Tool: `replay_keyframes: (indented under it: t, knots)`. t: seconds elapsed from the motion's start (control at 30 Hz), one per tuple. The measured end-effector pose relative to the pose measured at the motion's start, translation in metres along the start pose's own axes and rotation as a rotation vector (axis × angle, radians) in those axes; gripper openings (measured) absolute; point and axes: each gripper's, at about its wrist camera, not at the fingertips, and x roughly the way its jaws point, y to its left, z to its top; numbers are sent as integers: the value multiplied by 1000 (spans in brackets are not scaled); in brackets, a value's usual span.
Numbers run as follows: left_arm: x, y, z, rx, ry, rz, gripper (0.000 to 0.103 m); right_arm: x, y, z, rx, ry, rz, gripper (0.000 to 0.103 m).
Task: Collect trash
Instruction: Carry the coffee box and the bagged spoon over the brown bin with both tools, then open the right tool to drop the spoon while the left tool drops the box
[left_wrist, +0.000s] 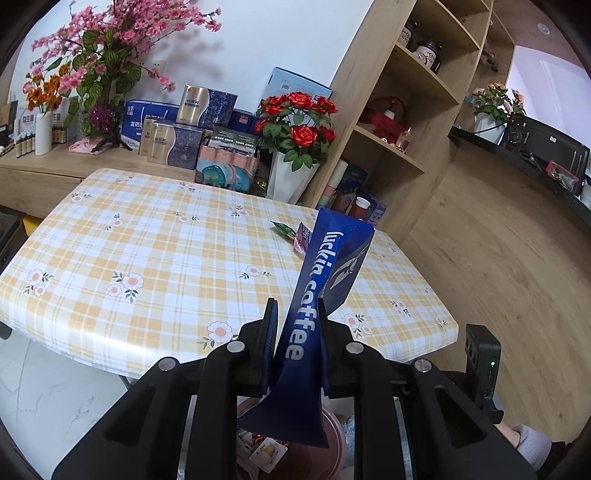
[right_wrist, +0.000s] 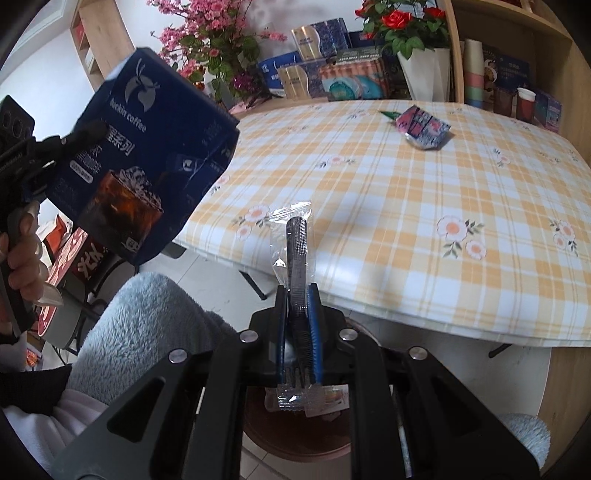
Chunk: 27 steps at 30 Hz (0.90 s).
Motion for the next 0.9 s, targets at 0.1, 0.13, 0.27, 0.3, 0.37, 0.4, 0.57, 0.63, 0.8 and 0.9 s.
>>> replay_keyframes:
  t: [0.1,0.13,0.27,0.3,0.37,0.4,0.57,0.63,0.8,0.9]
  knots:
    - [1,0,-3,-4,8,-2,19,4,-2,-1,32,10,39,31]
    - [2,0,-5,-5,11,-3,19,4,-2,0,37,6,43,36]
    - [7,-4,-10,-4,25,-18,19,-2,-9,4,54,-36,17,55]
    - [10,-5,-12,-4,29,-22,19,-6,-13,5,71,-64,7,68]
    - [15,-7,-16,-3,38,-28,19,-18,-22,7,119,-136,-20,92]
    - [17,-8,-18,-1,43,-30,19,-23,-26,7,138,-164,-33,95]
    - [29,-14,-32,26,77,-22,19,-40,-47,9,225,-261,-124,97]
    - [33,-16,-37,37,89,-21,19,-45,-51,10,221,-294,-169,97]
    - [44,-21,-50,67,132,-30,19,-51,-55,10,192,-330,-219,97]
    - [49,-24,-56,76,155,-41,19,-49,-59,10,193,-327,-223,97]
